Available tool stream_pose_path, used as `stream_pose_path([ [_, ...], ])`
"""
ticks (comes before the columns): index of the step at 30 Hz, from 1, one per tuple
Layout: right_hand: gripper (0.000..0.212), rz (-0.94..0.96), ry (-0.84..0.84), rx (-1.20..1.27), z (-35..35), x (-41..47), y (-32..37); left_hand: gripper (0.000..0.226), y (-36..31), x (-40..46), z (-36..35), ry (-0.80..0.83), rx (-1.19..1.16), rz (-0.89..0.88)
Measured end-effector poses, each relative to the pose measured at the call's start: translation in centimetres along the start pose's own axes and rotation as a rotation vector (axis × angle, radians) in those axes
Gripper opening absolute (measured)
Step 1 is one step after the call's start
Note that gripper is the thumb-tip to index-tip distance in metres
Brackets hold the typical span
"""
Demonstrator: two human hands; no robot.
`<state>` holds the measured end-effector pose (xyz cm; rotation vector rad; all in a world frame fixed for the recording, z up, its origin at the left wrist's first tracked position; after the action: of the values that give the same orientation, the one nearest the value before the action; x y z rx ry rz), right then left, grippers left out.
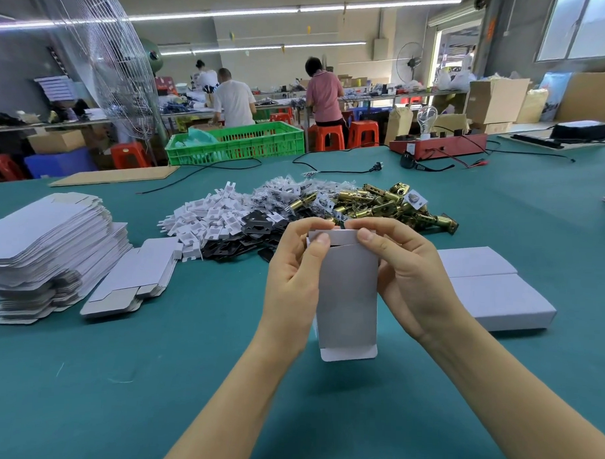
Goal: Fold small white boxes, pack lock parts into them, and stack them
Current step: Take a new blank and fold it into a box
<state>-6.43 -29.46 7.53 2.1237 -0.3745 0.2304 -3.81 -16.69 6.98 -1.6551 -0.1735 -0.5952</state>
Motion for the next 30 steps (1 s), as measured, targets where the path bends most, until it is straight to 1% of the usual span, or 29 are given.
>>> stream_pose_path([
  [5, 0.010, -0.018, 0.013, 0.022, -0.02, -0.02, -0.04, 0.017, 0.00, -0.18, -0.14, -0.008, 0.013, 0.004],
  [13, 0.011, -0.026, 0.045, 0.036, 0.31, 0.11, 0.20, 0.014, -0.27, -0.50, -0.03, -0.013, 0.095, -0.065],
  [17, 0.010, -0.007, 0.058, 0.006, 0.18, 0.01, 0.23, 0.011, -0.30, -0.67, -0.07, -0.003, 0.151, -0.096],
  [20, 0.014, 0.020, 0.043, -0.018, -0.14, -0.20, 0.13, 0.010, -0.18, -0.71, -0.05, -0.009, 0.181, -0.110],
  [26, 0.022, 0.008, -0.003, -0.069, 0.07, -0.18, -0.30, 0.012, 0.01, -0.91, -0.28, -0.030, 0.181, -0.054],
  [30, 0.030, 0.042, -0.015, -0.170, -0.11, -0.52, -0.48, 0.014, 0.22, -0.97, -0.37, -0.052, 0.189, -0.023],
])
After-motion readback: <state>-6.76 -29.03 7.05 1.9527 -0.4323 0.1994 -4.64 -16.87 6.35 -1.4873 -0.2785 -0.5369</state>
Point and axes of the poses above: each hand's wrist, its own x-axis towards the middle knuckle, its own z-axis out of the back of the hand, y = z × x, the point moved 5 cm from there along x, towards the middle knuckle, and after that the axes turned 8 degrees about x, right-handed, at the moved point
